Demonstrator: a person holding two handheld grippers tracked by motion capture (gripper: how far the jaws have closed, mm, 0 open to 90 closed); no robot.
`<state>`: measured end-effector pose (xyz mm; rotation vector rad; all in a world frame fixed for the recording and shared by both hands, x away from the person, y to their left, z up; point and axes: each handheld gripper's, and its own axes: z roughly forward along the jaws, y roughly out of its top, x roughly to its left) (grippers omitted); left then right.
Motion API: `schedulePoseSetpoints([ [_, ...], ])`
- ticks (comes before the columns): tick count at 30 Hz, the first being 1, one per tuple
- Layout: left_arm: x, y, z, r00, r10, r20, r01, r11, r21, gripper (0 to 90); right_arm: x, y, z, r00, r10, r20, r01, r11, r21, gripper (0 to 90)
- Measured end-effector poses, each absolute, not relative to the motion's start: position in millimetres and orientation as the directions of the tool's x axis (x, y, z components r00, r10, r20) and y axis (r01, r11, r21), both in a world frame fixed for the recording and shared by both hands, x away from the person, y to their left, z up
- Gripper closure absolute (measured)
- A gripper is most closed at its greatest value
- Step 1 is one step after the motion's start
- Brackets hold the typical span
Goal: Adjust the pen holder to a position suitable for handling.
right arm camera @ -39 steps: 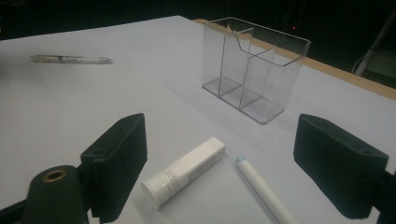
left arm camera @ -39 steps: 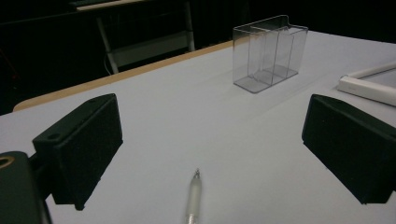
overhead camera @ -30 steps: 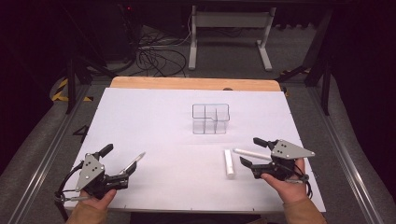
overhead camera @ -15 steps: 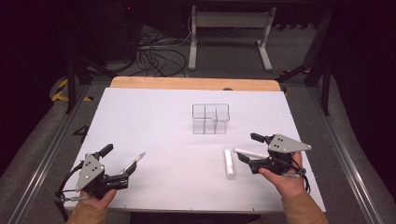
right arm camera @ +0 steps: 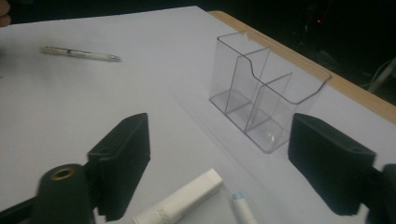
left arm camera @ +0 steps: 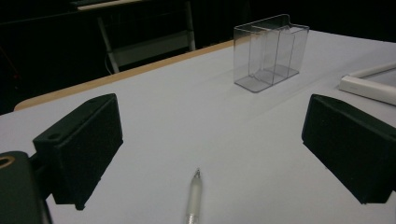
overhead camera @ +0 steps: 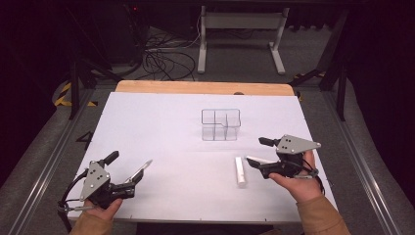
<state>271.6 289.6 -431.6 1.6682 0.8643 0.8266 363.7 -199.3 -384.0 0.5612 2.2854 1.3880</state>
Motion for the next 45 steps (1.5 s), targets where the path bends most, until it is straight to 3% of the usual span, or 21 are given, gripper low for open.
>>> schedulePoseSetpoints([
  [3, 272, 290, -432, 0.504, 0.858, 0.105, 0.144, -0.203, 0.969, 5.9, 368, -196, -376, -0.849, 0.508, -0.147, 0.114, 0.446, 0.888, 30.2],
  [37, 272, 290, -432, 0.507, 0.856, 0.102, 0.146, -0.202, 0.968, 6.0, 412, -165, -355, -0.87, 0.45, -0.2, 0.098, 0.556, 0.826, 31.4],
  [45, 273, 289, -432, 0.508, 0.856, 0.101, 0.15, -0.203, 0.968, 6.2, 421, -163, -354, -0.893, 0.411, -0.186, 0.104, 0.589, 0.801, 41.6],
])
